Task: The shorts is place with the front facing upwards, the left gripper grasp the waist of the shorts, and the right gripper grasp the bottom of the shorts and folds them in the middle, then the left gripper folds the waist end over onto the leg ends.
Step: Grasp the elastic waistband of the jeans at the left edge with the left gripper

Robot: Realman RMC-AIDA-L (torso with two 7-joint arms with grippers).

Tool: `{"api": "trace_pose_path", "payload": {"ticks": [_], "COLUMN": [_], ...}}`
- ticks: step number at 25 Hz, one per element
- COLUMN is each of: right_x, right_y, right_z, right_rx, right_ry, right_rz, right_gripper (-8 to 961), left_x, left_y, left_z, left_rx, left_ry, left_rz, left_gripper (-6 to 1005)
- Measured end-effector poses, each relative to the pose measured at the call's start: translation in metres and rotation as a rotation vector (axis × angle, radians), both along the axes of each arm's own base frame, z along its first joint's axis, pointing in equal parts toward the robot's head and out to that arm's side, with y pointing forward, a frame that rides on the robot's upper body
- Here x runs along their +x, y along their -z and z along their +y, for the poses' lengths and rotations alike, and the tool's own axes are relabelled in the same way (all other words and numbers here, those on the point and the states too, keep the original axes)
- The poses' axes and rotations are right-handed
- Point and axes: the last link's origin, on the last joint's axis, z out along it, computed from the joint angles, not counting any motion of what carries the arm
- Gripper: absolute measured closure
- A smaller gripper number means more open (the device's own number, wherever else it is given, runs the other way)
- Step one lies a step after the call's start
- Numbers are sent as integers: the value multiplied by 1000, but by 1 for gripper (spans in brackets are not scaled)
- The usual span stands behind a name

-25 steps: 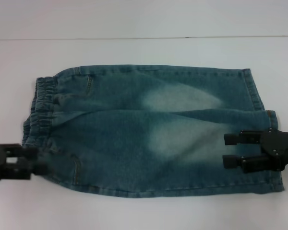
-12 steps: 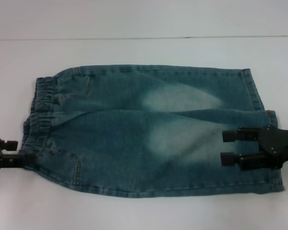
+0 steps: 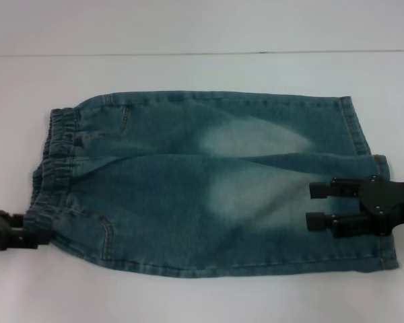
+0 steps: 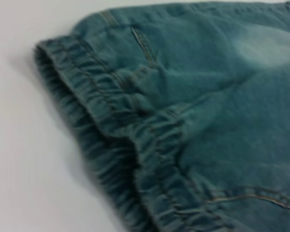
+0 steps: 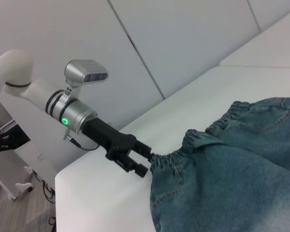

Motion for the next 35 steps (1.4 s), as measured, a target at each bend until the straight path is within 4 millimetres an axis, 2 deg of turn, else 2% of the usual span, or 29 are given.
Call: {"api": "trace_pose_path", "payload": {"ticks": [7, 18, 21, 24, 28, 33, 35], "right_x": [1, 4, 4, 0, -10, -13, -12], "right_y": [0, 2, 0, -5, -26, -53, -56], "right_z": [1, -3, -2, 0, 10, 18, 18], "right_rx": [4, 4, -3, -23, -91, -209, -246], "right_ry": [2, 11, 13, 17, 58, 131, 138], "right_rz": [-7, -4, -1, 9, -15, -233, -322], "right_gripper": [41, 41, 41, 41, 42, 42, 42], "left_x": [8, 12, 13, 16, 22, 29, 31], "left_y": [9, 10, 11, 11, 10, 7, 7], "left_z": [3, 5, 6, 6, 6, 10, 13], "left_rx": [-11, -3, -4, -4, -4, -7, -7], "left_ry": [28, 41, 44, 52, 62, 62, 63], "left_rz": [-17, -28, -31, -49, -82, -102, -104], "left_gripper": [284, 723, 954, 958, 963, 968, 968]}}
